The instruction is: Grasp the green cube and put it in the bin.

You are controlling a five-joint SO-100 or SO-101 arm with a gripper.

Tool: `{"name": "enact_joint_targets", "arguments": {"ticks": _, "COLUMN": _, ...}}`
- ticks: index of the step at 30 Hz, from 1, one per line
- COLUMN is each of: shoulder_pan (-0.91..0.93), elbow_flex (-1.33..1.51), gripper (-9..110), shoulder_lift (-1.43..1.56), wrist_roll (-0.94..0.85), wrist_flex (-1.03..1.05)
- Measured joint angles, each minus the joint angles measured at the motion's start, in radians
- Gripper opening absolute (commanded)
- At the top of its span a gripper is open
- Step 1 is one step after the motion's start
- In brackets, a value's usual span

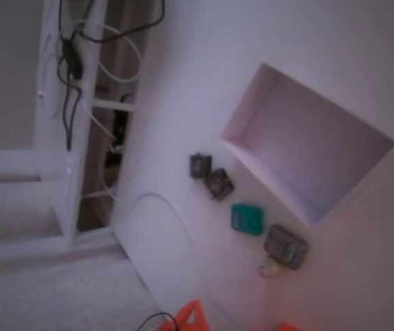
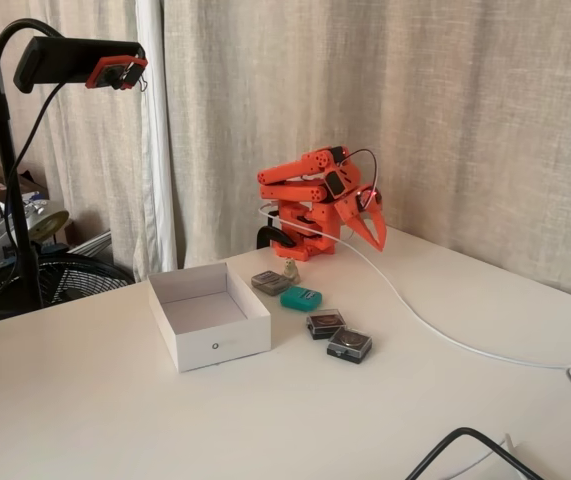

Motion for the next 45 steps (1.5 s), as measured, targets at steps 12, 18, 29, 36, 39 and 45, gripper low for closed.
{"name": "enact_joint_targets", "arguments": {"ticks": 12, "shoulder_pan": -0.041, "elbow_flex": -0.02, "gripper": 27, "shoulder_lift": -0.038, "wrist_roll": -0.032, "wrist_flex": -0.043}}
{"name": "enact_joint_targets", "arguments": {"ticks": 18, "shoulder_pan": -0.172, "elbow_flex": -0.41, "gripper": 38, "shoulder_lift": -0.499, "wrist_roll": 0.051, "wrist_flex": -0.207}}
{"name": "enact_joint_targets", "arguments": {"ticks": 29, "shoulder_pan": 0.057, "elbow_flex": -0.95, "gripper": 38, "shoulder_lift": -1.127, "wrist_roll": 0.503, "wrist_flex": 0.067}}
{"name": "enact_joint_targets", "arguments": {"ticks": 36, "shoulder_pan": 0.377, "elbow_flex": -0.716, "gripper": 41, "shoulder_lift": -1.227, "wrist_roll": 0.522, "wrist_flex": -0.129}}
{"name": "enact_joint_targets", "arguments": {"ticks": 39, "shoulder_pan": 0.462, "elbow_flex": -0.644, "gripper": 45, "shoulder_lift": -1.238, "wrist_roll": 0.526, "wrist_flex": -0.152}}
{"name": "enact_joint_targets", "arguments": {"ticks": 45, "shoulder_pan": 0.511, "elbow_flex": -0.634, "gripper": 47, "shoulder_lift": -1.229, "wrist_roll": 0.623, "wrist_flex": -0.06}}
